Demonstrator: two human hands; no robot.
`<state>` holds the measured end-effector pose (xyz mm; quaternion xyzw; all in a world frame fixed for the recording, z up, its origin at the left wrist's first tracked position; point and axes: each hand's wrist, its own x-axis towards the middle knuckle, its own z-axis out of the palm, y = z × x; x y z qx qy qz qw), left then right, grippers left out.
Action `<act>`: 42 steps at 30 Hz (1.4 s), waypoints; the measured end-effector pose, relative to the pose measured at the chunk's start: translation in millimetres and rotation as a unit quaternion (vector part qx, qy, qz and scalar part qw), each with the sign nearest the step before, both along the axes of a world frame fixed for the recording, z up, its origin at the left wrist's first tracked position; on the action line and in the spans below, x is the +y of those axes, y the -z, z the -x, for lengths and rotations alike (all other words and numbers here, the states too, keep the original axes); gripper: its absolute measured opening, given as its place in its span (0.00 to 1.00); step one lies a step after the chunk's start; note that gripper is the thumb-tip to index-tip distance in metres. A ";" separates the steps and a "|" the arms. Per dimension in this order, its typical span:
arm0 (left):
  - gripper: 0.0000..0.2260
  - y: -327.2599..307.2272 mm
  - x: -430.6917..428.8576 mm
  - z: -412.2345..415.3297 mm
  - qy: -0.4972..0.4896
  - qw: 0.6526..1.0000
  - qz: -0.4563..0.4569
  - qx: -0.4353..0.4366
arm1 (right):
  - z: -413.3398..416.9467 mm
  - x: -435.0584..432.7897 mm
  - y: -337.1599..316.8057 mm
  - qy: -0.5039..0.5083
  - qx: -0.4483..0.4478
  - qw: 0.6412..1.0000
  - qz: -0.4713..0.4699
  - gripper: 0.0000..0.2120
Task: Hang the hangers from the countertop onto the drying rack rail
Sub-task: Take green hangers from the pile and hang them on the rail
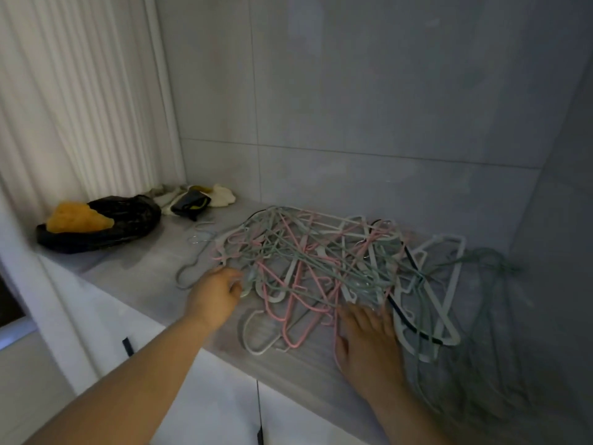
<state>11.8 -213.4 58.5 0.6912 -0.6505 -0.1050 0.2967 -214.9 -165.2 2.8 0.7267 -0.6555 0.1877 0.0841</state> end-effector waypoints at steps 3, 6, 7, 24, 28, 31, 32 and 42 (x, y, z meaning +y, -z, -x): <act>0.20 -5.5 -34.7 3.5 0.023 0.996 -0.022 -0.088 | 1.5 -3.1 2.6 -0.007 -0.005 0.999 0.037 0.24; 0.24 -4.8 -64.1 1.8 0.023 0.989 -0.083 -0.119 | 1.2 -7.4 6.9 -0.009 0.004 0.997 0.077 0.24; 0.24 -3.9 -72.6 0.6 0.021 0.988 -0.101 -0.117 | 1.0 -8.9 7.8 -0.009 0.006 0.996 0.093 0.23; 0.20 -11.7 -105.7 74.0 0.220 0.944 -0.054 -0.240 | 2.4 -17.9 17.3 0.008 -0.014 0.978 0.209 0.17; 0.16 -3.6 -116.0 94.5 0.261 0.927 -0.102 -0.247 | 3.8 -19.3 17.2 0.022 -0.025 0.973 0.227 0.18; 0.16 -15.1 -116.8 93.7 0.245 0.917 -0.064 -0.308 | 4.7 -20.3 17.7 0.043 -0.040 0.969 0.239 0.20; 0.16 -19.1 -115.6 92.0 0.238 0.915 -0.053 -0.320 | 4.5 -20.7 17.7 0.051 -0.044 0.968 0.243 0.21; 0.14 -35.1 -102.3 74.7 0.263 0.895 0.000 -0.359 | 3.6 -13.6 10.9 0.043 -0.017 0.950 0.309 0.16</act>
